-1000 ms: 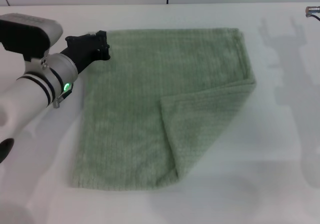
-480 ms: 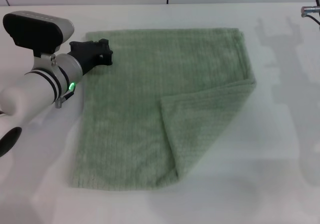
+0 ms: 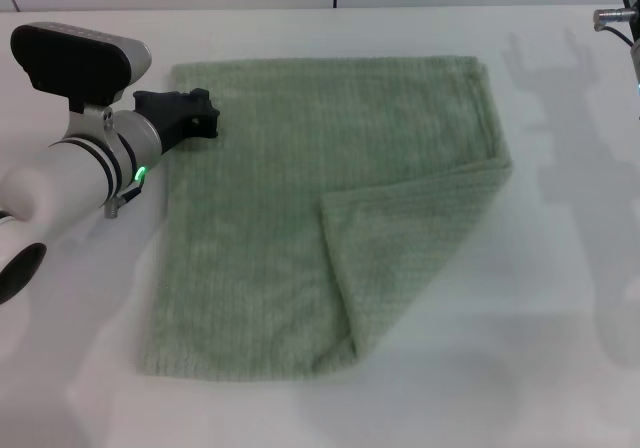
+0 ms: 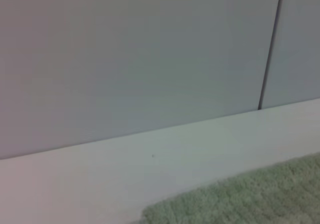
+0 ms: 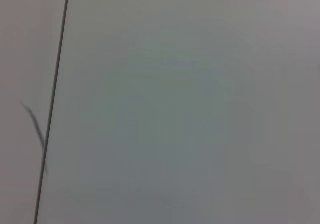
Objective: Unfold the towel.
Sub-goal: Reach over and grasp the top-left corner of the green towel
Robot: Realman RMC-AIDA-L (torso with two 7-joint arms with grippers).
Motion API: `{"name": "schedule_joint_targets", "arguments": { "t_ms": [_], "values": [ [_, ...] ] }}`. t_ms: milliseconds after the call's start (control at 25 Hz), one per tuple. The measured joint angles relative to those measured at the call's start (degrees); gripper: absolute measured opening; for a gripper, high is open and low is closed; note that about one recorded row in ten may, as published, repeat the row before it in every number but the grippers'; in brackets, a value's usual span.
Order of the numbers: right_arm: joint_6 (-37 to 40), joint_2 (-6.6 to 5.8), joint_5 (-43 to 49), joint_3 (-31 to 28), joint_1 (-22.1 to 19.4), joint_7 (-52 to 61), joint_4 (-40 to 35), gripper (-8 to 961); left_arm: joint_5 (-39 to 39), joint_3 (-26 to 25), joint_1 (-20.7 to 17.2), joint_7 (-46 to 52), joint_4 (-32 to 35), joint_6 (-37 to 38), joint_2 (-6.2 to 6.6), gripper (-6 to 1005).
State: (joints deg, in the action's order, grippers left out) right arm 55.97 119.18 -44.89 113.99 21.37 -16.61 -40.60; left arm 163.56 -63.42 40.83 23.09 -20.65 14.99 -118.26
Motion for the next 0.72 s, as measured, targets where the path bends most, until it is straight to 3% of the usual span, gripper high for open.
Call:
{"name": "schedule_joint_targets", "arguments": {
  "t_ms": [720],
  "values": [
    [-3.49, 0.00, 0.16, 0.00, 0.93, 0.00, -0.24, 777, 0.00, 0.22, 0.16, -0.16, 0.61, -0.20, -0.14, -2]
  ]
}}
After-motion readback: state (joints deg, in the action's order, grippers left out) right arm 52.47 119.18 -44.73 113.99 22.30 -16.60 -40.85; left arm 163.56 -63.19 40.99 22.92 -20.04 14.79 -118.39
